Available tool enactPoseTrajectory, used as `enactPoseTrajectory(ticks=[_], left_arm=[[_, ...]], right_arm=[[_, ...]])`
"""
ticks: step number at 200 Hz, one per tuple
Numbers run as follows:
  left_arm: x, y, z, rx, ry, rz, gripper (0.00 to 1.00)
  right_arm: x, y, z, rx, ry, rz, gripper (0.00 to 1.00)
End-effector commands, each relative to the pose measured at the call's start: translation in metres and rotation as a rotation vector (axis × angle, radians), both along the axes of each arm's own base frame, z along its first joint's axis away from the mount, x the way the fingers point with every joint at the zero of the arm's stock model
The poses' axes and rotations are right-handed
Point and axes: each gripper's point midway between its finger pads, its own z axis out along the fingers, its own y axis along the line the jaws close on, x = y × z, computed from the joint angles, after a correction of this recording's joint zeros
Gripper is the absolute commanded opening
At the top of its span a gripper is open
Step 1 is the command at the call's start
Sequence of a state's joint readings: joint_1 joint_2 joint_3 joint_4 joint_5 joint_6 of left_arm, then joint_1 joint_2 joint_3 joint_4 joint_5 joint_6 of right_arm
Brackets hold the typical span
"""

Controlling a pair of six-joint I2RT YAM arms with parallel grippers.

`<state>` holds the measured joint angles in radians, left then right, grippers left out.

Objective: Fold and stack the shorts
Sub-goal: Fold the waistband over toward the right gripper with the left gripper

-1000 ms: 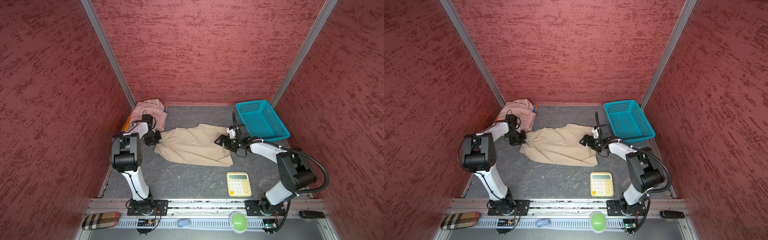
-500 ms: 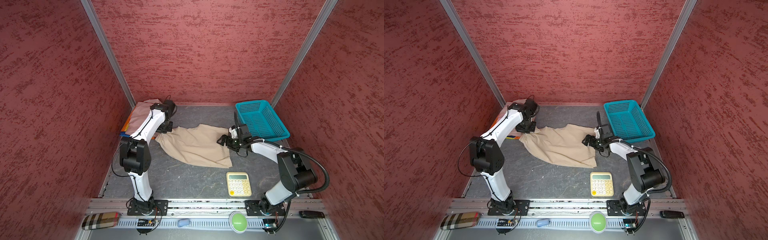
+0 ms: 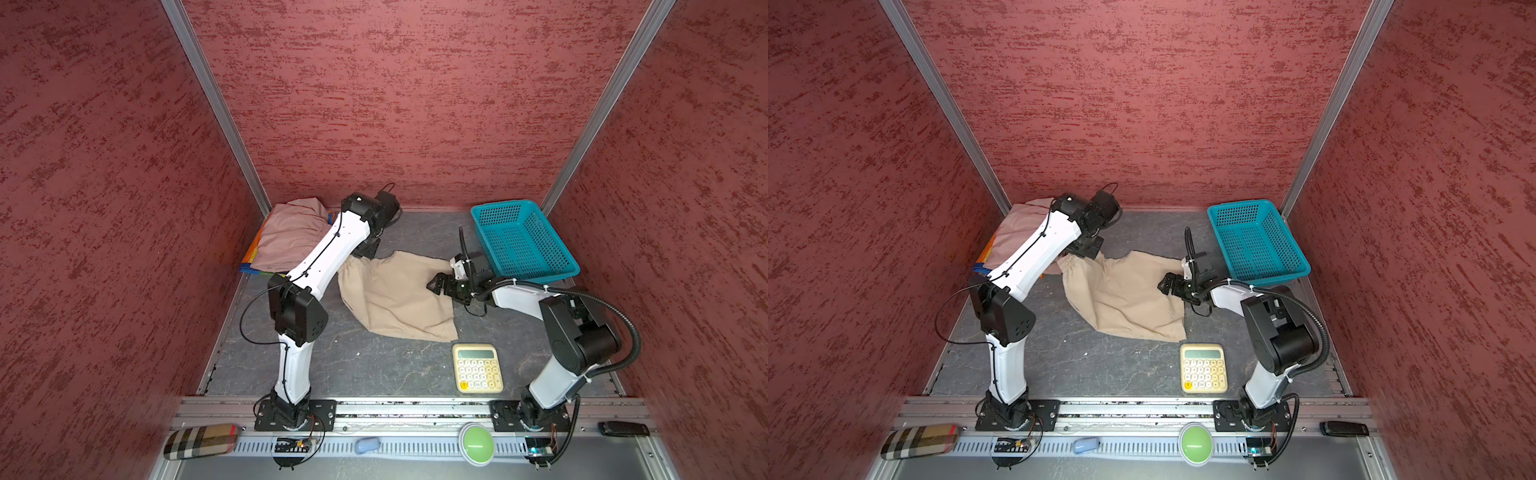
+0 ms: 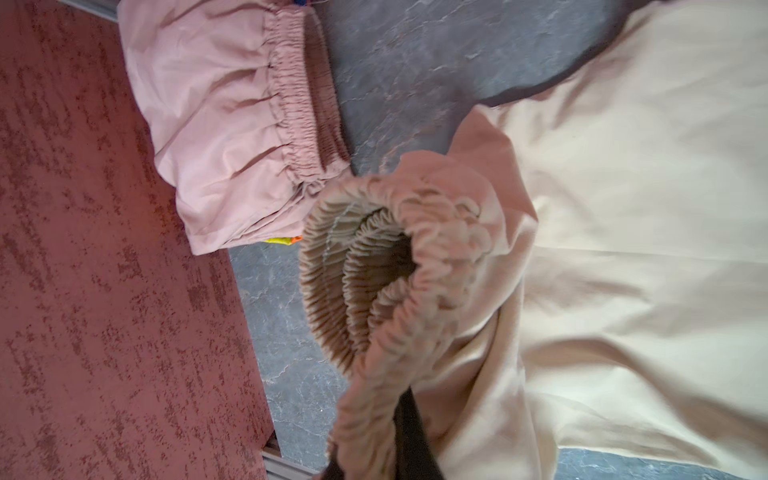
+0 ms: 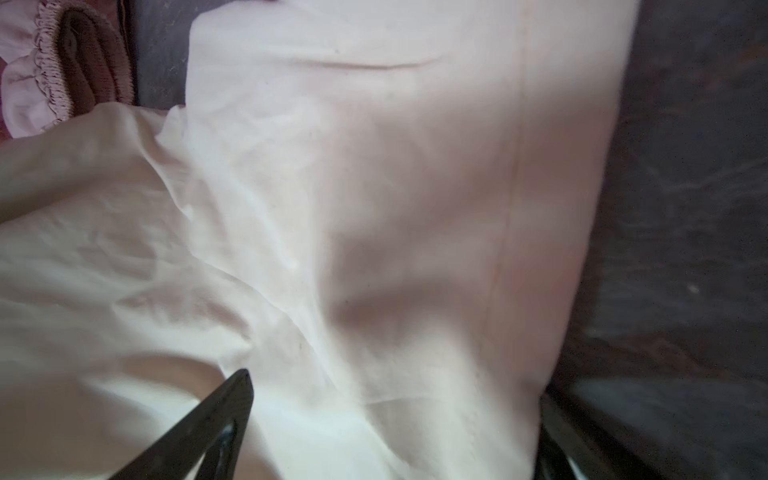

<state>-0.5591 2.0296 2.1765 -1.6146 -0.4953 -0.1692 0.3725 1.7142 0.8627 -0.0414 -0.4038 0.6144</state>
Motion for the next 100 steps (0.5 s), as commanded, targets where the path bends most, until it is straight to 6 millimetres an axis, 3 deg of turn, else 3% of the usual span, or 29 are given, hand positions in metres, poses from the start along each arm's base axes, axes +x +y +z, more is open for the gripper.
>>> enactPoseTrajectory(ticks=[1, 84, 100], left_arm=[[-0.017, -0.019, -0.016, 0.033, 0.094, -0.030, 0.00], [-0.024, -0.140, -0.048, -0.215, 0.156, -0.147, 0.00], [-0.025, -0.155, -0.055, -0.269, 0.165, -0.143, 0.00]], right_arm=[[-0.018, 0.007, -0.026, 0.018, 0.098, 0.001, 0.99], [-0.027, 0.018, -0.027, 0.084, 0.117, 0.003, 0.99], [-0.030, 0.018, -0.029, 0.096, 0.125, 0.001, 0.99]])
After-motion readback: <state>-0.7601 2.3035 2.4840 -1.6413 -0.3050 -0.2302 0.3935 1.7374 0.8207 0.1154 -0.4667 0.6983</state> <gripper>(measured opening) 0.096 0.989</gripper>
